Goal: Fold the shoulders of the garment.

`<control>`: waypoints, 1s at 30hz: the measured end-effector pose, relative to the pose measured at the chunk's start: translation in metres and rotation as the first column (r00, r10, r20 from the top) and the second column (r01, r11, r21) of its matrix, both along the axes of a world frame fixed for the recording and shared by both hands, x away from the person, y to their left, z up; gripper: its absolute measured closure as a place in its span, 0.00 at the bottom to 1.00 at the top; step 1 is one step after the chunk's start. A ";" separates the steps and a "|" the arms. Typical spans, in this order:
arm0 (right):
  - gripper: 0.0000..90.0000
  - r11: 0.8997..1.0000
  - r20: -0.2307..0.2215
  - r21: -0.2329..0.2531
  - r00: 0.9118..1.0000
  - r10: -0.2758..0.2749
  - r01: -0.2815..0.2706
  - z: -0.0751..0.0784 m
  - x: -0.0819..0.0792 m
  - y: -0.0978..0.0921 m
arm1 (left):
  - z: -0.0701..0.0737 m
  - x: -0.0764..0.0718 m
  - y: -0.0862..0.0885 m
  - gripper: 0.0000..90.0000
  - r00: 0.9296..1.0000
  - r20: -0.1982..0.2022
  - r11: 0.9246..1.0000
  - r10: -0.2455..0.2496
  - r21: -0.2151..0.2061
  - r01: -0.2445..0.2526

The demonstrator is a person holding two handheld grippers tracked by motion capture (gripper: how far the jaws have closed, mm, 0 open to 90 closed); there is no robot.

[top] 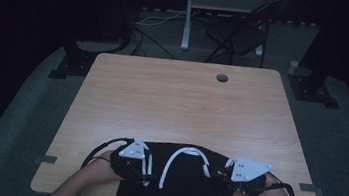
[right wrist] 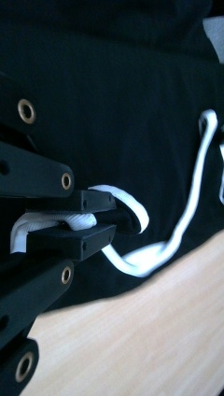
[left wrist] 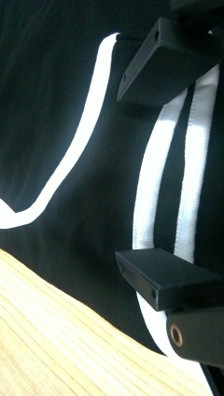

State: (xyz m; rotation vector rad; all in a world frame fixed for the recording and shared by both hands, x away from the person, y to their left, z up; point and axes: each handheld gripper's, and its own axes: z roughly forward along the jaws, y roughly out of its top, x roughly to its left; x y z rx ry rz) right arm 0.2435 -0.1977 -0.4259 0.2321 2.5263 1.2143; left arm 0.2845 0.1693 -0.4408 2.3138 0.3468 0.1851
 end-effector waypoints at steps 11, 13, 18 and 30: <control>0.52 0.998 -0.006 -0.021 0.999 -0.052 0.052 -0.011 -0.028 -0.002 | 0.005 -0.010 0.005 0.22 0.999 0.044 1.000 -0.009 -0.012 0.009; 0.51 0.999 0.019 -0.034 0.999 -0.037 0.037 -0.009 -0.035 0.001 | 0.007 -0.014 0.008 0.23 0.999 0.049 0.999 -0.015 -0.031 0.017; 0.62 0.994 0.031 -0.108 0.999 -0.015 0.018 -0.013 -0.040 0.011 | 0.013 -0.033 0.012 0.23 0.994 0.070 0.994 -0.088 -0.052 0.091; 0.86 0.996 -0.025 -0.081 0.999 -0.042 0.040 -0.017 -0.029 0.011 | 0.001 -0.046 0.004 0.63 0.975 0.120 0.982 -0.186 -0.014 0.189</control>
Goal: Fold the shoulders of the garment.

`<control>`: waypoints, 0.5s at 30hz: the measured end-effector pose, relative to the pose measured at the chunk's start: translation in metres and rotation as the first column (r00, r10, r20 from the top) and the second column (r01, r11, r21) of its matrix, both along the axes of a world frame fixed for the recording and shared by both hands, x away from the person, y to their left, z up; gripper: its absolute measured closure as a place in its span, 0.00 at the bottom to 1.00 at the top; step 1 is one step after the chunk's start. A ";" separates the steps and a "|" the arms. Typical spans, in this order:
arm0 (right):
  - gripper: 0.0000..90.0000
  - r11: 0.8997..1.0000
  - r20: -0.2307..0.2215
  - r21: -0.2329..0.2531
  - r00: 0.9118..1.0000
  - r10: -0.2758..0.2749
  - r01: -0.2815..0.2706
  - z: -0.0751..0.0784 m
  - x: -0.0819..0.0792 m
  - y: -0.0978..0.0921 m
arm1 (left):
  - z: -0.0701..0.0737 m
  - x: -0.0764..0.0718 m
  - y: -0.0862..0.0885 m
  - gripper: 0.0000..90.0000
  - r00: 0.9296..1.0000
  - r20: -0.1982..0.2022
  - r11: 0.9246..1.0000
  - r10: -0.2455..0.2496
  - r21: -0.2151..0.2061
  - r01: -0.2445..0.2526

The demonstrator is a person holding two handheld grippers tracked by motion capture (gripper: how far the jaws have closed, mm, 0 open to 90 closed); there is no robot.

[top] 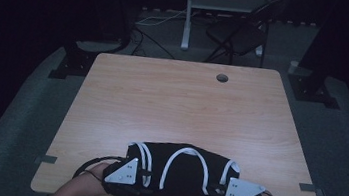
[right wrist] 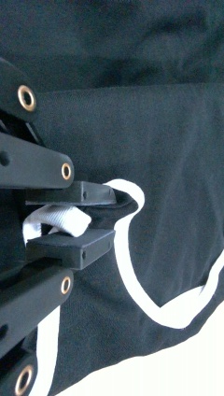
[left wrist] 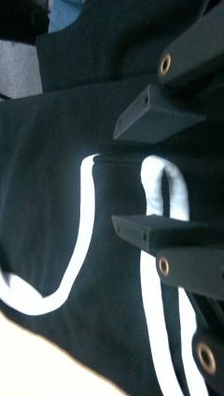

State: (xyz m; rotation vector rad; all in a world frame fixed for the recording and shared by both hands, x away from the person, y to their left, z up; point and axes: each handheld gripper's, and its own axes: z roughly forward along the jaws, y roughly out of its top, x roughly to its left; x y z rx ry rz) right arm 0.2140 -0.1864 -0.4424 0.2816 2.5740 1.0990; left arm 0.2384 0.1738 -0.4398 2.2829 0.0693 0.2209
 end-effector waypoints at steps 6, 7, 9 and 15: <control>0.90 0.999 -0.046 0.049 0.999 -0.016 0.018 -0.003 0.009 -0.003 | -0.001 0.011 -0.001 0.94 1.000 0.019 1.000 0.025 0.004 -0.025; 0.90 0.998 -0.055 0.054 0.998 -0.023 0.026 -0.003 0.012 -0.004 | -0.002 0.015 0.000 0.95 1.000 0.030 1.000 0.008 -0.001 -0.008; 0.90 0.997 -0.067 0.065 0.997 -0.035 0.040 -0.003 0.017 -0.006 | -0.003 0.021 0.001 0.94 0.999 0.041 1.000 0.021 -0.007 -0.021; 0.90 0.991 -0.118 0.096 0.989 -0.085 0.096 -0.003 0.044 -0.008 | -0.001 0.049 0.001 0.95 0.995 0.032 0.996 0.094 -0.004 -0.094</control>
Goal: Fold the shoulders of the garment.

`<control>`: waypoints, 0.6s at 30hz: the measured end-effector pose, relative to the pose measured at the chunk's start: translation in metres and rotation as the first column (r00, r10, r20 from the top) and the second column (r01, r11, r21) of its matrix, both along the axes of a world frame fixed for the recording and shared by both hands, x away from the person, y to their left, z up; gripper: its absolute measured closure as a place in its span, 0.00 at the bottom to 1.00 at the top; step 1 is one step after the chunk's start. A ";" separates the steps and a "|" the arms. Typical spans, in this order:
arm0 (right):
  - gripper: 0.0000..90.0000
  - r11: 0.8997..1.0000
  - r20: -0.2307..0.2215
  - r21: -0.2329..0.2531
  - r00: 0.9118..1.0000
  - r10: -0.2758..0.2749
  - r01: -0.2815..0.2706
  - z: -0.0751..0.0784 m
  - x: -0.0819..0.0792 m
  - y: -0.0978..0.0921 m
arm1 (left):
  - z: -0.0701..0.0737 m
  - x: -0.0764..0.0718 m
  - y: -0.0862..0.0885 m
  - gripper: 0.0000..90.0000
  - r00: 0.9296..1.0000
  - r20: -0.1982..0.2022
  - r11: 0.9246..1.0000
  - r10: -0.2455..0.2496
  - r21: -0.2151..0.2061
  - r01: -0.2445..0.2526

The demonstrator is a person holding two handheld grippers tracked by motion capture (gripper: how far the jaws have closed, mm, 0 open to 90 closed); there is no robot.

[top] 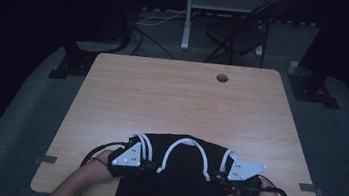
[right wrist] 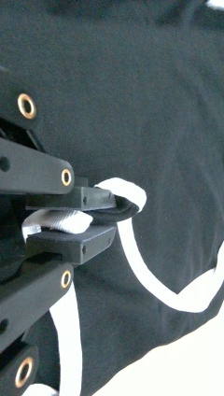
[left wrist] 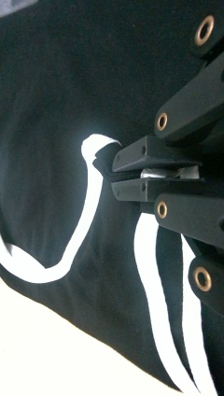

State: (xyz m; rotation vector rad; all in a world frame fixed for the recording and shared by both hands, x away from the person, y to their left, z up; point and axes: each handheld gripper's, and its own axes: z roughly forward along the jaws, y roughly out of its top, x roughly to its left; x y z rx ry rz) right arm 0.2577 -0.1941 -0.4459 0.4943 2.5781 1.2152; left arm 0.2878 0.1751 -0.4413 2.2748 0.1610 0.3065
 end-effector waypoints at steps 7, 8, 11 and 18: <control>0.90 0.999 0.022 0.037 1.000 -0.006 0.005 0.011 0.007 -0.002 | 0.016 -0.001 0.012 0.94 0.999 0.030 0.998 0.028 -0.057 -0.026; 0.90 0.999 0.033 0.040 0.999 0.004 -0.005 0.014 0.004 -0.002 | 0.018 -0.002 0.016 0.94 0.999 0.027 0.997 0.028 -0.074 -0.026; 0.90 0.998 0.071 0.053 0.997 0.017 -0.021 0.025 -0.005 -0.004 | 0.024 -0.009 0.027 0.94 1.000 0.014 0.993 0.019 -0.117 -0.017; 0.90 0.994 0.078 0.095 0.996 0.050 -0.057 0.034 -0.027 -0.014 | 0.024 -0.030 0.041 0.94 1.000 -0.017 0.991 -0.015 -0.131 0.013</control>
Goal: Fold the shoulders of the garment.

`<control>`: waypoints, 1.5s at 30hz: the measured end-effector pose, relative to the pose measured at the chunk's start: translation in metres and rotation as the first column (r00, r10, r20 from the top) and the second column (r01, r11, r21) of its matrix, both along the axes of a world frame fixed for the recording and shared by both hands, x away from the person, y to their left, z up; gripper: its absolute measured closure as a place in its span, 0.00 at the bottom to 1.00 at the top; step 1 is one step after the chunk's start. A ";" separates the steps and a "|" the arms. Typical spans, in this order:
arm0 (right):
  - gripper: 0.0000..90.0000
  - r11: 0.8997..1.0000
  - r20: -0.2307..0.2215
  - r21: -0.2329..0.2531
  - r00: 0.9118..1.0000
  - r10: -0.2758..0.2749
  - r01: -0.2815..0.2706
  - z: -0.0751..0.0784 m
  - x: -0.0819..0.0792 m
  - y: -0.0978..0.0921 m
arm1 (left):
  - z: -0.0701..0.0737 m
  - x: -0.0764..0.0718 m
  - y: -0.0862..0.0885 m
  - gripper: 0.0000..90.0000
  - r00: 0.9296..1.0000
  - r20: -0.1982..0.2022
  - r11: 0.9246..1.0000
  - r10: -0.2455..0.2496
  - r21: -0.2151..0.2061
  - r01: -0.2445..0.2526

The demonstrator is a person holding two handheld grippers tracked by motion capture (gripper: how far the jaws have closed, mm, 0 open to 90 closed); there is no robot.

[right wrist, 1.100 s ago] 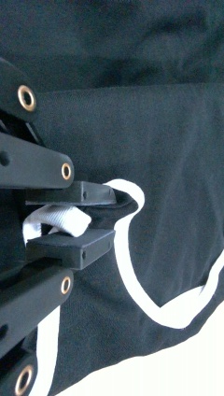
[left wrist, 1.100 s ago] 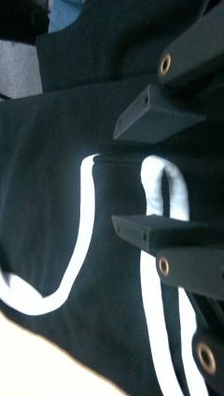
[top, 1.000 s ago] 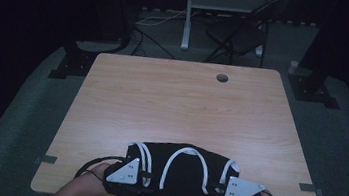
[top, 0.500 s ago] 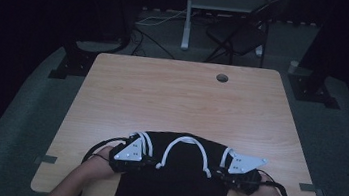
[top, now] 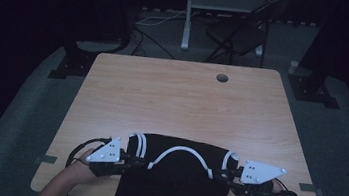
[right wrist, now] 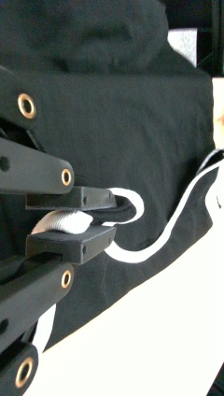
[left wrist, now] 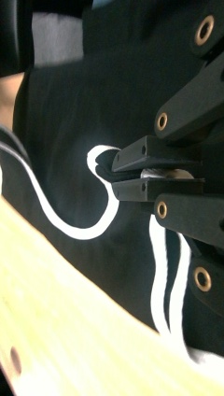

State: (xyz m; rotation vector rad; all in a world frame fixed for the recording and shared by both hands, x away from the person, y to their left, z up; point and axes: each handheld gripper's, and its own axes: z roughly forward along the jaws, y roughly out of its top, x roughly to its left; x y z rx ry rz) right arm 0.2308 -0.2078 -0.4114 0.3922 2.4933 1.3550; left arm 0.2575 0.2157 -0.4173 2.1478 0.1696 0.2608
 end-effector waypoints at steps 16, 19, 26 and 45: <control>0.22 0.999 -0.117 -0.019 0.992 -0.039 0.037 -0.007 0.012 0.002 | -0.001 0.013 -0.010 0.22 0.987 -0.099 0.990 0.130 0.067 -0.124; 0.15 0.994 -0.147 -0.091 0.986 -0.072 0.059 -0.017 0.022 0.008 | -0.012 0.013 -0.021 0.22 0.992 -0.066 0.983 0.111 0.157 -0.099; 0.13 0.987 -0.148 -0.151 0.986 -0.073 0.050 -0.033 0.025 0.012 | -0.021 0.020 -0.021 0.22 0.984 -0.116 0.976 0.132 0.189 -0.109; 0.12 0.986 -0.145 -0.146 0.984 -0.107 0.086 -0.035 0.032 0.008 | -0.023 0.024 -0.013 0.13 0.970 -0.142 0.968 0.197 0.185 -0.169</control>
